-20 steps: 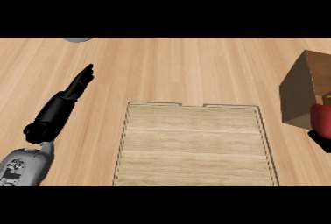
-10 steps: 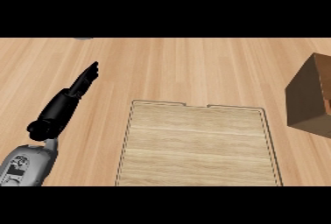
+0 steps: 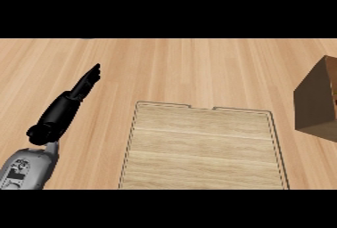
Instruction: Pick the bell pepper from the tray and place it in the cardboard box
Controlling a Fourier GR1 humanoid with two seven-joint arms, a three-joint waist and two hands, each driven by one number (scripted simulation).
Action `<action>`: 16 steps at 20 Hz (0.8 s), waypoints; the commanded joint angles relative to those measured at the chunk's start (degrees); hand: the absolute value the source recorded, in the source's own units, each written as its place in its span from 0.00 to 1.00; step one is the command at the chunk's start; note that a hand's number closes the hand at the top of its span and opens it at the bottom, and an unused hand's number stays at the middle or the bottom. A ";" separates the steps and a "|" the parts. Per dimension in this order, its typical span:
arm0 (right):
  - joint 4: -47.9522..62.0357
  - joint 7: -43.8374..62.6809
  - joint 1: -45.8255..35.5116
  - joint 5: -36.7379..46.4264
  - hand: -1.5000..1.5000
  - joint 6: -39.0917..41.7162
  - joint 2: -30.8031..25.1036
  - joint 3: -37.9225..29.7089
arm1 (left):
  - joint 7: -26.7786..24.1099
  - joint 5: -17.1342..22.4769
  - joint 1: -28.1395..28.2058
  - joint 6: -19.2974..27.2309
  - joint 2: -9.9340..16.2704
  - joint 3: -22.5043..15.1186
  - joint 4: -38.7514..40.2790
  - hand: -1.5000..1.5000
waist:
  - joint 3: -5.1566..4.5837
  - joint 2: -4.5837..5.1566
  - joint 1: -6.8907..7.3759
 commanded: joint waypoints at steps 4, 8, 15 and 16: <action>13.39 -20.41 -6.20 2.48 0.00 4.74 -1.72 2.65 | 2.60 0.21 -1.45 -1.11 0.10 0.93 -0.29 0.50 | 0.04 -0.08 -0.50; 13.67 -20.61 -7.33 -9.41 0.00 7.39 3.17 -4.44 | -0.05 -0.71 1.27 -0.57 -0.01 0.67 -0.50 0.50 | 0.02 -0.49 -1.08; 27.04 -4.07 -12.22 -32.53 0.00 16.55 12.25 -18.32 | 0.52 -0.76 -0.30 -0.08 -0.14 1.42 0.68 0.50 | -0.03 -0.27 -1.24; 28.98 -1.41 -14.18 -34.71 0.00 19.35 9.85 -20.06 | 0.41 -0.22 0.17 -0.49 0.15 1.86 0.55 0.50 | -0.06 -0.34 -1.04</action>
